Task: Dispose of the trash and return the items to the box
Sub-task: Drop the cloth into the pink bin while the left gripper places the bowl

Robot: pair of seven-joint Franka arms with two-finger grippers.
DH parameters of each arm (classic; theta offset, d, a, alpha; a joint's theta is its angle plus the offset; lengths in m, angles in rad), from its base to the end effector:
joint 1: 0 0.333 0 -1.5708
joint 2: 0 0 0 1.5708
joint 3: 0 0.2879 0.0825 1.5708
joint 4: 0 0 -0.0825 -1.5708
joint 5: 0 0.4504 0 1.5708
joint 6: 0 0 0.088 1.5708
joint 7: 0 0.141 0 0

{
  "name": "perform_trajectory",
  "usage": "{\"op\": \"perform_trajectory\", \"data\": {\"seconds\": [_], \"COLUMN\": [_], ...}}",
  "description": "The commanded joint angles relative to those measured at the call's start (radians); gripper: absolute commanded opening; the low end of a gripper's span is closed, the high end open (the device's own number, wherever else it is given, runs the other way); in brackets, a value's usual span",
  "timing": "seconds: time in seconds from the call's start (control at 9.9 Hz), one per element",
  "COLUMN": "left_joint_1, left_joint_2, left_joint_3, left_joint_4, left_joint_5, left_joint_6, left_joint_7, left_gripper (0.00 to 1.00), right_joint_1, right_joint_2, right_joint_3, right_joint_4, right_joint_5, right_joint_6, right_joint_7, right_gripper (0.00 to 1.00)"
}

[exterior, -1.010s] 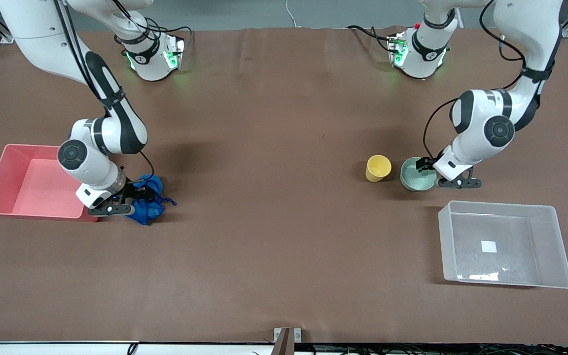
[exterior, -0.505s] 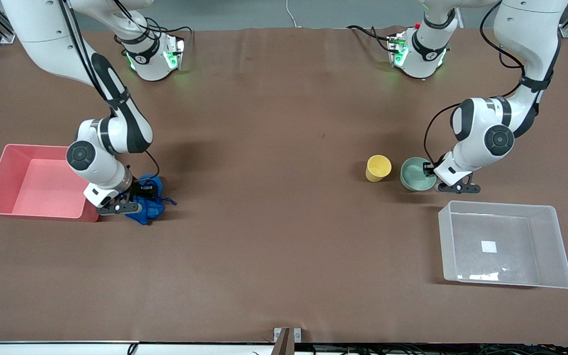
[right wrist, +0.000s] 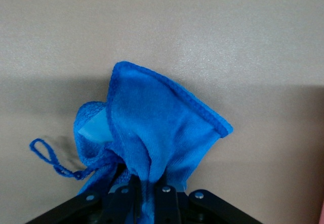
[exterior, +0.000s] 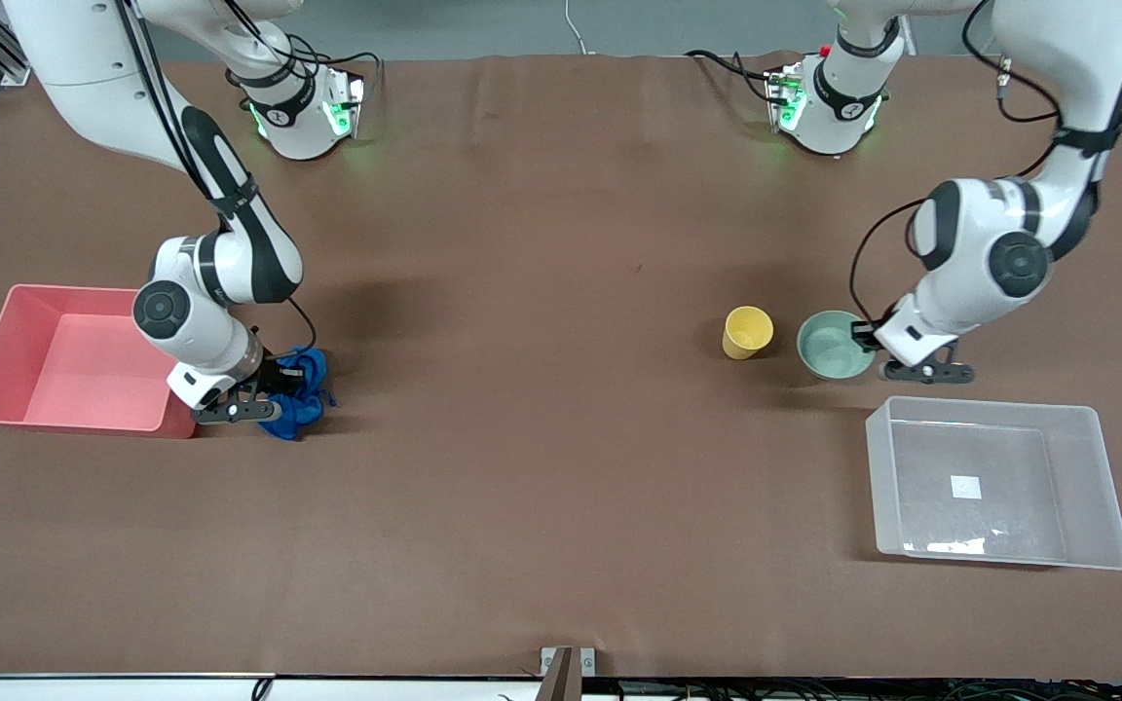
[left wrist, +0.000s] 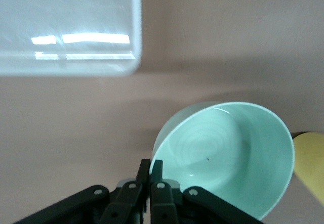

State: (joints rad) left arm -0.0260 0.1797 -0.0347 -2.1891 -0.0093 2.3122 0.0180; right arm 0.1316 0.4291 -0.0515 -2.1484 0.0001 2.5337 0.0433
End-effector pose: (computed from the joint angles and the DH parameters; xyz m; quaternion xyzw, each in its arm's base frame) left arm 0.5849 -0.0365 0.1910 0.9989 -0.0359 -0.0284 0.0058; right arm 0.5855 0.0443 0.0796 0.9995 0.0204 -0.0209 0.0120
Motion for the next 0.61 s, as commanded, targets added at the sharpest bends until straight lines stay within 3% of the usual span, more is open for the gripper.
{"op": "perform_trajectory", "data": {"seconds": [0.0, 0.3, 0.51], "left_joint_1": [0.006, 0.005, 0.006], "left_joint_2": [0.076, 0.252, 0.351], "left_joint_3": [0.021, 0.113, 0.156], "left_joint_4": [0.234, 0.57, 0.723], "left_joint_5": [-0.006, -0.014, -0.055], "left_joint_6": [-0.118, -0.16, -0.271], "left_joint_7": [0.023, 0.095, 0.181], "left_gripper": [0.01, 0.01, 0.0], "right_joint_1": [0.002, -0.107, -0.286], "right_joint_2": [-0.116, -0.275, -0.273], "right_joint_3": [-0.004, -0.011, -0.013], "right_joint_4": [0.137, 0.297, 0.337], "right_joint_5": [0.003, -0.002, -0.02], "right_joint_6": [-0.349, -0.677, -0.702], "right_joint_7": [0.053, -0.033, -0.296], "right_gripper": [0.0, 0.0, 0.0]}}
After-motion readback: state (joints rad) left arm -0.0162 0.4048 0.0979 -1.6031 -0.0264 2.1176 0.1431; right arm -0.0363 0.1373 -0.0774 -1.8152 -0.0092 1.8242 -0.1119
